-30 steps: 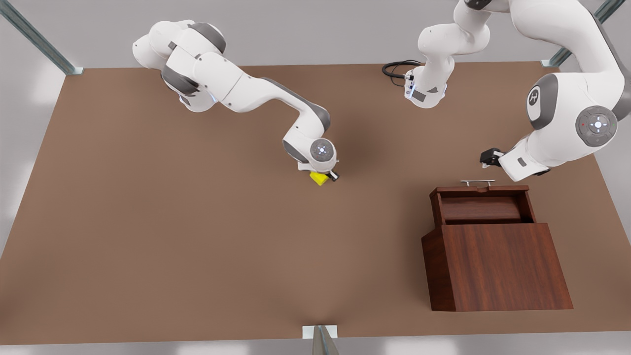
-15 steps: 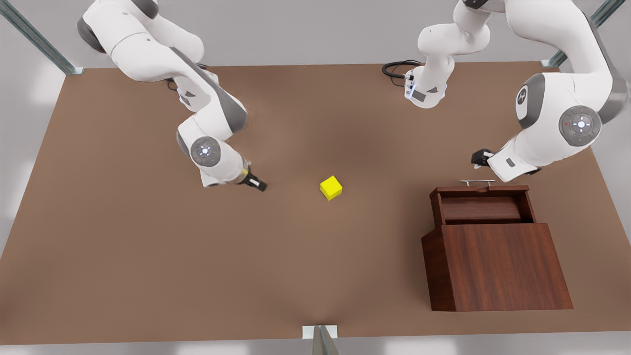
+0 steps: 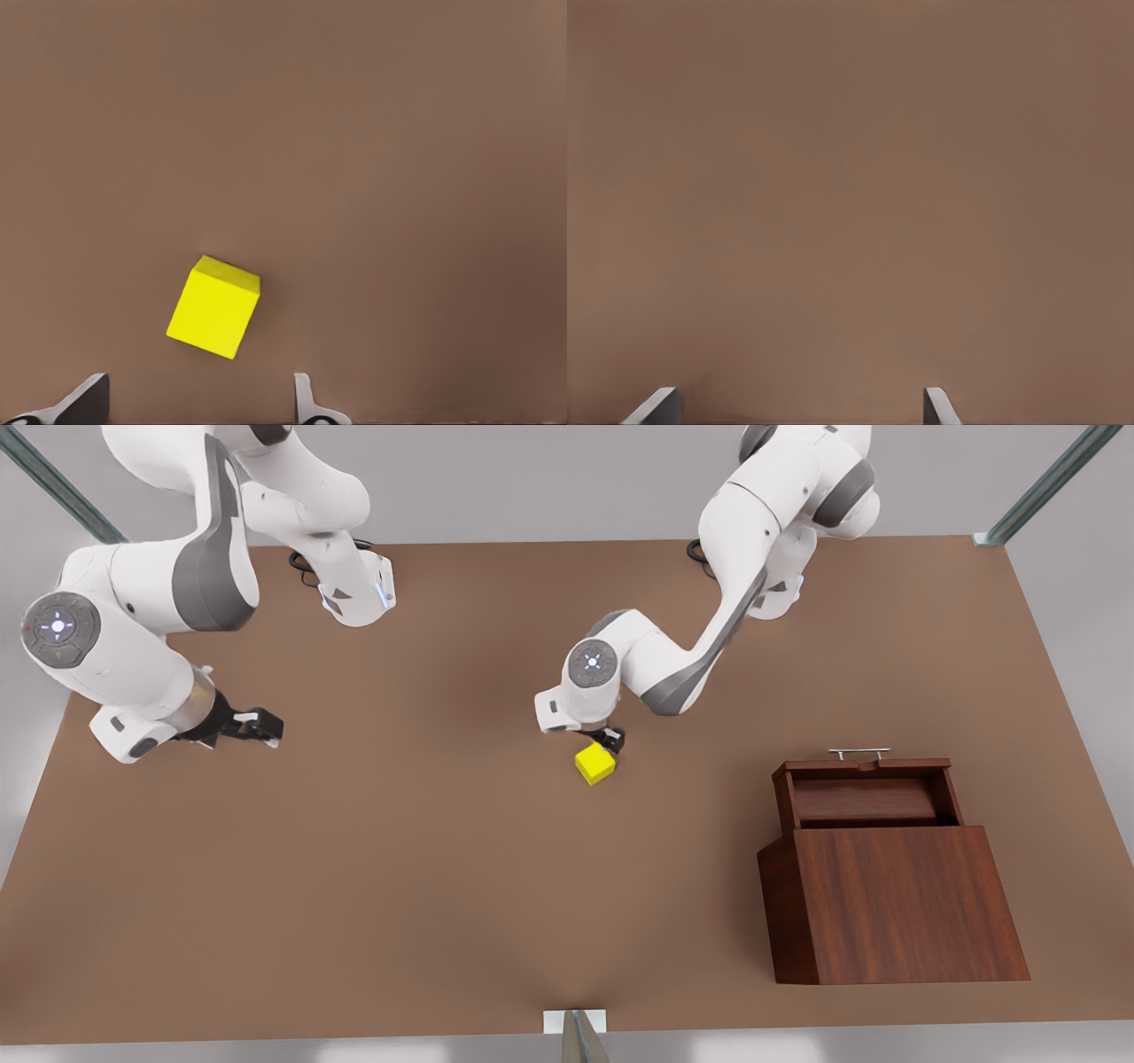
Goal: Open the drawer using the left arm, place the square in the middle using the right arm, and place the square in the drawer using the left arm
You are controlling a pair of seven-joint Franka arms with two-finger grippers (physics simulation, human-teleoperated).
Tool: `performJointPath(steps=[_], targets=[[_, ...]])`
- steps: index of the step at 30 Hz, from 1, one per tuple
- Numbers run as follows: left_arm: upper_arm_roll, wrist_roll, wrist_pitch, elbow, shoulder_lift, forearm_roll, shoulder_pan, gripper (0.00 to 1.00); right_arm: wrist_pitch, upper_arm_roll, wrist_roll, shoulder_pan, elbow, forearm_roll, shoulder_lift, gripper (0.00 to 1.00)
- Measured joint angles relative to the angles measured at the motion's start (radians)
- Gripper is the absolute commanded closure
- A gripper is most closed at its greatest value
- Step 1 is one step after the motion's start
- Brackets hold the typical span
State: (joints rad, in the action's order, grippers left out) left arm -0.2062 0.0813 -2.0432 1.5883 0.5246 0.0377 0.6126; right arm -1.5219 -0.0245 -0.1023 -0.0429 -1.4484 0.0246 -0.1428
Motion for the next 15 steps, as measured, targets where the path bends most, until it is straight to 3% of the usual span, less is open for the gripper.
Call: performJointPath(steps=[2,15], targets=[[0.0,-0.115,-0.132,0.065,0.006,-0.005,-0.011,0.0,-0.007,-0.007,-0.002,0.016,-0.005,-0.004,0.003,0.0],[0.014,-0.166,-0.302,0.145,0.097,-0.008,-0.025,0.0,-0.053,-0.012,-0.004,0.006,-0.029,-0.014,-0.015,0.0]])
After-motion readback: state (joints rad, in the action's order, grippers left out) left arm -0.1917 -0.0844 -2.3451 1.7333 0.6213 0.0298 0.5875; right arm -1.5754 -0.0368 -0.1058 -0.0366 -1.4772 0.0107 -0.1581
